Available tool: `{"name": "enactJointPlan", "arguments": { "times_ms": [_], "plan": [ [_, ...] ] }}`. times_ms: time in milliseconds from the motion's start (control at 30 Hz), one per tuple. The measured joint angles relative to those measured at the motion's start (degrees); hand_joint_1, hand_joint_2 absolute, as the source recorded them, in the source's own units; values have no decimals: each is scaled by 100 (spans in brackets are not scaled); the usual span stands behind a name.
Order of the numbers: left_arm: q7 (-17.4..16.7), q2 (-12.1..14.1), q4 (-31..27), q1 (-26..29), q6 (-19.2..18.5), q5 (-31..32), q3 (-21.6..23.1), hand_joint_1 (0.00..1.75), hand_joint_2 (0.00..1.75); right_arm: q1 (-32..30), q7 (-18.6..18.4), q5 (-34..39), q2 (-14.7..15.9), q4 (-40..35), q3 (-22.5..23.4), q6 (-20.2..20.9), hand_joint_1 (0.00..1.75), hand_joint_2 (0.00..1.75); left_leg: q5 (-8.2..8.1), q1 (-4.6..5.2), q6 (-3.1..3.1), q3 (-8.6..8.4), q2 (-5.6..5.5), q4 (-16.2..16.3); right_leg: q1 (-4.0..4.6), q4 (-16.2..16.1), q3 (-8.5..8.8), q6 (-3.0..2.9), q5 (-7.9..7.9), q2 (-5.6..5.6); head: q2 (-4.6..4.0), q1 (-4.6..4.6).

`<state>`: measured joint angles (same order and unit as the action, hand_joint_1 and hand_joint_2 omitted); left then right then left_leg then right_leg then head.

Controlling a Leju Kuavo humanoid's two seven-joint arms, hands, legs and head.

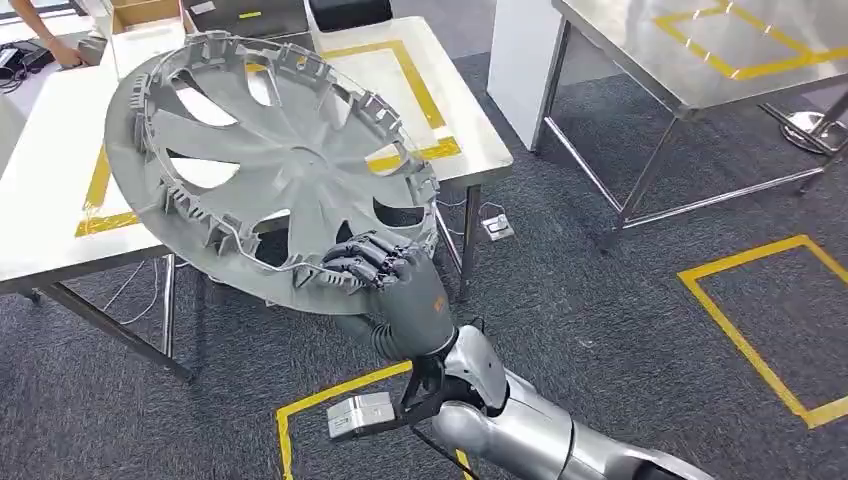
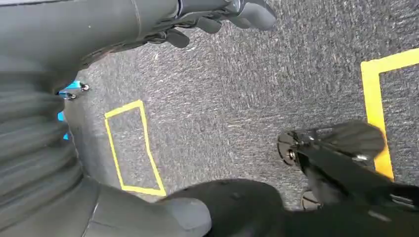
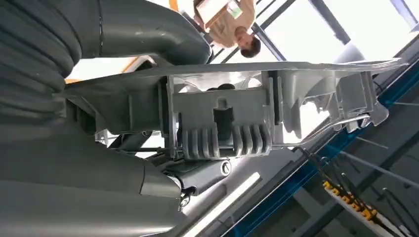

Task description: Take the parts from the cabinet and place them on the table.

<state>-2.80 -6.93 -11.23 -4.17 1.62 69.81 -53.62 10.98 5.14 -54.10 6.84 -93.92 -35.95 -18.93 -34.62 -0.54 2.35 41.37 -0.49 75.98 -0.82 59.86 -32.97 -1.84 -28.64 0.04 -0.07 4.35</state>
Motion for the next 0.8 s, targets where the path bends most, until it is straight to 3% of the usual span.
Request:
{"name": "enactJointPlan", "arguments": {
  "times_ms": [33, 67, 133, 167, 233, 267, 333, 367, 400, 433, 500, 533, 567, 600, 633, 667, 700, 733, 767, 800],
  "plan": [
    [-2, 0, 2, 20, 0, 0, 0, 0, 175, -5, -2, 0, 0, 0, -2, 0, 175, 175, 38, 0, -7, 150, 0, 133, 8, 0, 56, -4, -44, 8, 0, 2],
    [-2, 2, 2, 38, 0, 0, -2, 0, 175, -9, -7, 0, 0, 0, -2, 0, 175, 175, 222, 2, -38, 145, 0, -29, 10, 0, 126, 2, -97, 19, 0, 0],
    [-2, 5, 2, 41, 0, 0, -2, 0, 175, -8, -7, 4, 0, 0, -2, 0, 175, 175, 757, 14, -109, -133, 3, -875, 15, 0, 284, 28, -206, 21, 0, 2],
    [-2, 9, 2, 43, 0, 0, -2, 0, 175, -6, -4, 2, 0, 0, 0, 0, 175, 175, 1136, 33, -163, -306, 17, -1395, 15, -6, 354, 48, -272, 14, 0, 0],
    [-2, 18, 4, 27, 0, 0, -4, 0, 175, 3, 2, -4, 0, 4, -2, -7, 175, 175, 853, 90, -184, -343, 25, -1521, 32, -8, 380, 132, -348, 16, 0, -53],
    [-4, 18, 4, 31, -2, 0, -4, 0, 175, 7, 2, -4, -2, 4, -2, -7, 175, 175, 939, 96, -220, -391, 23, -1558, 27, -53, 390, 175, -375, 16, 0, -48],
    [-2, 18, 5, 59, -4, 0, -4, 0, 175, 5, -7, 2, 0, 4, -2, -2, 175, 175, 912, 69, -290, -516, 7, -1606, 40, 41, 492, 222, -309, 18, 0, -37],
    [-2, 11, 7, 67, -4, 0, -4, 0, 175, 0, -13, 7, 0, 4, -2, -2, 175, 175, 897, 48, -319, -606, 7, -1647, 17, 218, 402, 240, -301, 15, 0, -28],
    [0, 13, 4, 60, -4, 0, -4, 0, 175, 11, -9, 9, 0, 4, -2, -2, 175, 175, 861, 45, -355, -662, 1, -1661, 19, 538, 228, 266, -254, 15, 0, -24],
    [4, 13, 4, 47, -4, 2, -4, 0, 175, 9, -4, 7, 0, 4, -2, -2, 175, 175, 821, 43, -381, -698, -3, -1661, 17, 931, -63, 290, -297, 15, 0, -15],
    [7, 11, 7, 47, -13, 11, -4, 0, 175, 1, -9, -4, 0, 4, -2, -2, 175, 175, 705, 44, -381, -803, -17, -1661, 16, 1524, -609, 339, -670, 16, 0, -15],
    [7, 11, 7, 55, -18, 13, -4, 0, 175, -2, -22, -4, 0, 4, -2, -2, 175, 175, 637, 43, -375, -877, -22, -1661, 15, 1610, -783, 346, -840, 15, 0, -13],
    [7, 11, 7, 62, -20, 17, -4, 0, 175, -13, -30, -4, 0, 4, -2, 0, 175, 175, 561, 41, -365, -971, -35, -1662, 8, 1517, -869, 358, -883, 15, 0, -13],
    [7, 11, 7, 69, -20, 31, -4, 0, 175, -31, -42, -7, 0, 4, 0, 2, 175, 175, 485, 39, -357, -1080, -44, -1662, 0, 1252, -867, 358, -768, 14, 0, -13],
    [4, 0, 11, 72, -20, 35, -4, 0, 175, -44, -42, -7, 0, 4, 0, 4, 175, 175, 400, 37, -344, -1191, -50, -1661, -8, 859, -814, 354, -470, 13, 0, -13],
    [7, -2, 13, 72, -20, 37, -4, 0, 175, -53, -42, -13, 0, 4, 0, 7, 175, 175, 311, 36, -326, -1285, -49, -1661, -16, 427, -755, 346, 7, 3, 0, -13],
    [4, -4, 15, 82, -20, 39, -4, 0, 175, -69, -42, -26, 0, 7, 0, 7, 175, 175, 233, 49, -297, -1298, -52, -1651, -19, 88, -765, 331, 616, -22, 0, -13],
    [4, -2, 17, 70, -20, 44, -4, 0, 175, -83, -44, -37, 0, 7, 0, 10, 175, 175, 143, 67, -255, -1385, -81, -1631, 24, 113, -749, 266, 498, -38, 0, -22],
    [2, -2, 17, 63, -20, 46, -4, 0, 175, -98, -35, -48, 0, 2, 7, 4, 175, 175, 50, 59, -206, -1397, -62, -1680, 44, 119, -672, 228, 477, -18, 0, -35],
    [2, -4, 15, 65, -20, 48, -4, 0, 175, -99, -48, -42, 0, -15, 9, 4, 175, 175, 122, 58, -147, -1541, -52, -1589, 25, 53, -607, 181, 442, 18, 0, -26]
  ]
}}
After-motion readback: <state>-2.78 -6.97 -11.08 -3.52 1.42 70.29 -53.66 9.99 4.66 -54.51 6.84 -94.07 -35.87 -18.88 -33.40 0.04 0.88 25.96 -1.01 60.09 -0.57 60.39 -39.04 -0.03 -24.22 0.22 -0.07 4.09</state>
